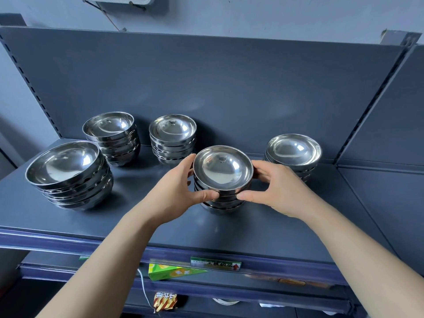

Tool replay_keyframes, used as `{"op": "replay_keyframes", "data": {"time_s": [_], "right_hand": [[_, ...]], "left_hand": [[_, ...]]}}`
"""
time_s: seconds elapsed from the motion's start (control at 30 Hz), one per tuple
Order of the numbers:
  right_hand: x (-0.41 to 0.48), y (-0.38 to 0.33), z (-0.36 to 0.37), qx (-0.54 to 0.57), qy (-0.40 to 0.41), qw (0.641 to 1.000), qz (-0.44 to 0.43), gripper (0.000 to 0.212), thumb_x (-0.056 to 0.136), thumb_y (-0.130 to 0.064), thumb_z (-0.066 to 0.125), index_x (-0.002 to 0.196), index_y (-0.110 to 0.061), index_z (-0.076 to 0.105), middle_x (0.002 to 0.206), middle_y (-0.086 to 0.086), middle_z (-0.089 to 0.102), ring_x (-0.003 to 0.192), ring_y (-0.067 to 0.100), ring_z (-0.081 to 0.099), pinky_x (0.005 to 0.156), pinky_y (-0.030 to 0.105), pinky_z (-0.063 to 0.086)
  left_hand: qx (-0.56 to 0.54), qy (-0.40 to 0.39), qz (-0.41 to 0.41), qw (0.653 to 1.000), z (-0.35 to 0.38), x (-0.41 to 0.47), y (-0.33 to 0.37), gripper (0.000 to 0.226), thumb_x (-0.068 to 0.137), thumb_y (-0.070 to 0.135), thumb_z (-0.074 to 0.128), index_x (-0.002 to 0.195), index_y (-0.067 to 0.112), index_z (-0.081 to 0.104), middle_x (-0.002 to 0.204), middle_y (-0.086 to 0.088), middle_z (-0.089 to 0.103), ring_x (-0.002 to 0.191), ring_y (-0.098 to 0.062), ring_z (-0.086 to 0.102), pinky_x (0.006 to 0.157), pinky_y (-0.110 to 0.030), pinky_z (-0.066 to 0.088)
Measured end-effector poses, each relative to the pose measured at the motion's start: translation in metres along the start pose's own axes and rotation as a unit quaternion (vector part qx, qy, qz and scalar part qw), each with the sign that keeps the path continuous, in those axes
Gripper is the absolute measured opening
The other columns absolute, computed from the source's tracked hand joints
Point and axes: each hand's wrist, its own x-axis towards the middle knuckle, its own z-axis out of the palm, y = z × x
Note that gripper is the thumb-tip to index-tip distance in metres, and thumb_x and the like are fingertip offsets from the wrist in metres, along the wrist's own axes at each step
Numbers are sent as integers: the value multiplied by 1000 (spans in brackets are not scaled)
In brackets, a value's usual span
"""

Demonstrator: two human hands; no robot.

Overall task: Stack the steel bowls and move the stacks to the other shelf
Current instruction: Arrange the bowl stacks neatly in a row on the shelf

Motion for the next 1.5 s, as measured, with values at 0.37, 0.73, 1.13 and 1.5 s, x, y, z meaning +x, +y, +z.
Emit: {"op": "replay_keyframes", "data": {"time_s": [0.37,0.73,1.13,1.5], "right_hand": [[4,4,-2,-7,-31,999,21,65,56,-56,80,114,-32,64,109,-16,71,107,1,64,99,38,51],[3,10,7,-8,12,1000,14,50,58,-48,83,101,-29,66,104,-19,71,105,-6,63,98,33,52],[1,9,3,6,-4,1000,6,67,56,-55,77,117,-34,62,112,-15,70,108,-1,63,100,38,51],[1,14,9,13,-11,1000,24,66,54,-54,79,114,-33,62,114,-19,68,109,1,63,99,38,52]], "left_hand": [[23,-5,-22,999,9,-5,-6,87,62,29,88,114,65,28,112,40,51,114,8,49,103,-31,43],[35,46,-1,998,11,-3,-6,88,60,20,88,125,50,38,112,35,57,112,10,51,100,-23,41],[31,42,-19,998,13,-6,-9,80,62,27,88,118,53,38,109,39,55,107,23,46,94,-18,40],[29,32,-51,998,19,-7,-13,87,60,30,89,129,44,37,119,29,55,120,-1,50,100,-30,43]]}}
